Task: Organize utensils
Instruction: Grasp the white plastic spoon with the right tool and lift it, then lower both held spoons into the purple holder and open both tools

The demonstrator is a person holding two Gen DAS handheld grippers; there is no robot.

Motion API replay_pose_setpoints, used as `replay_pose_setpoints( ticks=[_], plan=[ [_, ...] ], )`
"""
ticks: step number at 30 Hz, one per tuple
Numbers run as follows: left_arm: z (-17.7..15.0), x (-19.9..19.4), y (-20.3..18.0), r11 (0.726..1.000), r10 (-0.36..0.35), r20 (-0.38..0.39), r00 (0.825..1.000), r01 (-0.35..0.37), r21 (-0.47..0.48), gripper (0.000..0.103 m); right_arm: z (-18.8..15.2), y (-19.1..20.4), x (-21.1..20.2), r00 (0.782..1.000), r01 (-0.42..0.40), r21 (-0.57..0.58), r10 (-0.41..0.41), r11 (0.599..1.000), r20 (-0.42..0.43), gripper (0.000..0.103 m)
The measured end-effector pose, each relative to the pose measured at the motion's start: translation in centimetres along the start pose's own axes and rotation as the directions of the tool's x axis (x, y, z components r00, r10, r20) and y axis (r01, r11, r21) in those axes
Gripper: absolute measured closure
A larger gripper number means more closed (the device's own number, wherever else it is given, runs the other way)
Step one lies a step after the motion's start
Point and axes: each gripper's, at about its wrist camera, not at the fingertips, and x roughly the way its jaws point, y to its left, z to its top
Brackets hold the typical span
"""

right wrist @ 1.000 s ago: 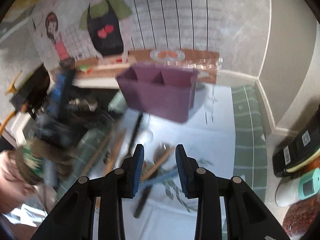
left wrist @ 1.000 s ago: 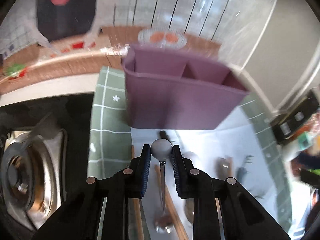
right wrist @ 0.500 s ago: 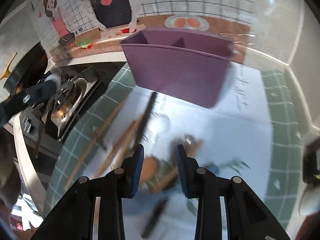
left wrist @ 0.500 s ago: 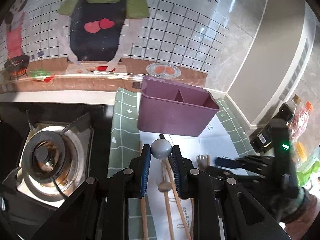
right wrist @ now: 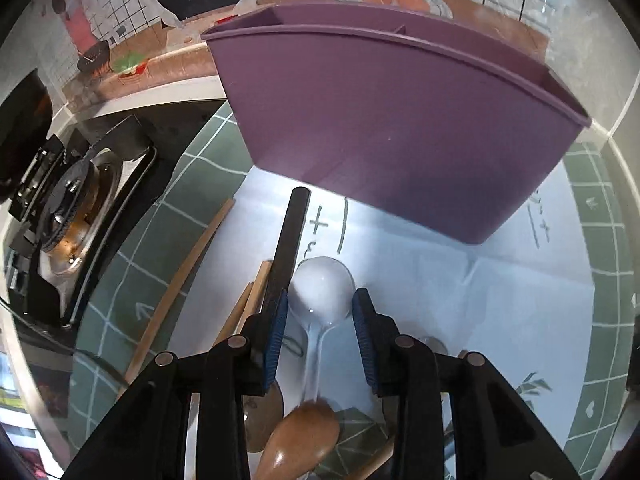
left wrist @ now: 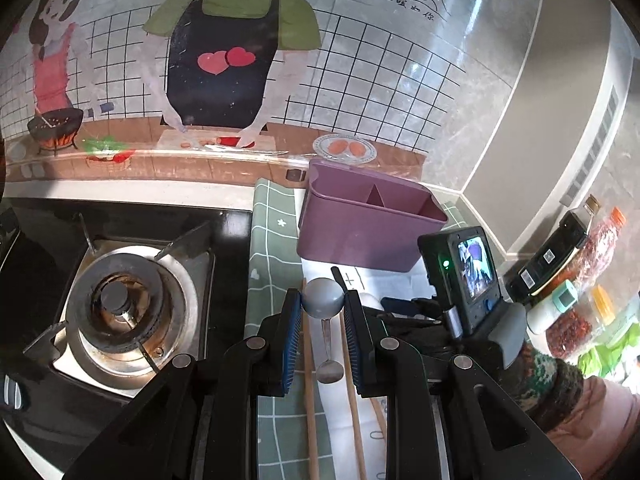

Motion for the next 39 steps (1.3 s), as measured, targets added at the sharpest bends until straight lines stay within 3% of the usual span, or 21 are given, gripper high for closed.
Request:
replay_pose_setpoints(
  ticks=[7, 13, 19, 21, 27, 30, 32, 35, 39],
  plan=[
    [0.0, -0.5, -0.7, 0.999, -0.012, 0.000, 1.000, 0.012, 0.048, 0.081, -1.8, -1.1, -6.8, 0.989, -0.063, 0.028, 0.059, 0.998, 0.136, 0.073],
    [0.8, -1.6, -1.5, 0.996, -0.010, 0.022, 1.000, 0.008, 0.084, 0.081, -3.0, -0.5, -13.8, 0.958, -0.061, -0.009, 0.061, 0.998, 0.281, 0.073],
    [3.7, -3.9, -3.1, 0.991, -0.079, 0.077, 0.994, 0.069, 0.118, 0.081, -1.4, 0.9, -19.6, 0.916, -0.027, -0.053, 0.046, 0.998, 0.400, 0.073],
    [5.8, -4.8, -4.0, 0.986, -0.100, 0.106, 0.989, 0.085, 0.146, 0.081, -0.2, 1.2, -21.7, 0.893, 0.006, -0.069, 0.026, 0.998, 0.449, 0.073],
    [13.7, -8.1, -7.2, 0.966, -0.115, 0.249, 0.962, 0.050, 0.255, 0.081, 5.6, 0.8, -29.0, 0.777, 0.117, -0.063, -0.052, 0.991, 0.627, 0.073],
    [17.1, -8.1, -8.5, 0.960, -0.098, 0.299, 0.949, 0.012, 0.280, 0.080, 8.7, -0.2, -30.6, 0.726, 0.164, -0.030, -0.100, 0.986, 0.680, 0.073],
    [18.8, -7.0, -8.8, 0.961, -0.096, 0.299, 0.949, 0.009, 0.278, 0.080, 10.0, -1.1, -30.5, 0.711, 0.170, -0.011, -0.115, 0.985, 0.694, 0.073],
    [20.3, -4.3, -8.9, 0.963, -0.090, 0.274, 0.957, 0.014, 0.268, 0.080, 11.3, -2.7, -28.5, 0.708, 0.167, 0.013, -0.129, 0.986, 0.694, 0.073],
    [20.2, -0.1, -8.2, 0.969, -0.081, 0.225, 0.971, 0.024, 0.248, 0.080, 11.6, -4.5, -24.1, 0.742, 0.136, 0.037, -0.127, 0.990, 0.658, 0.073]
  ],
)
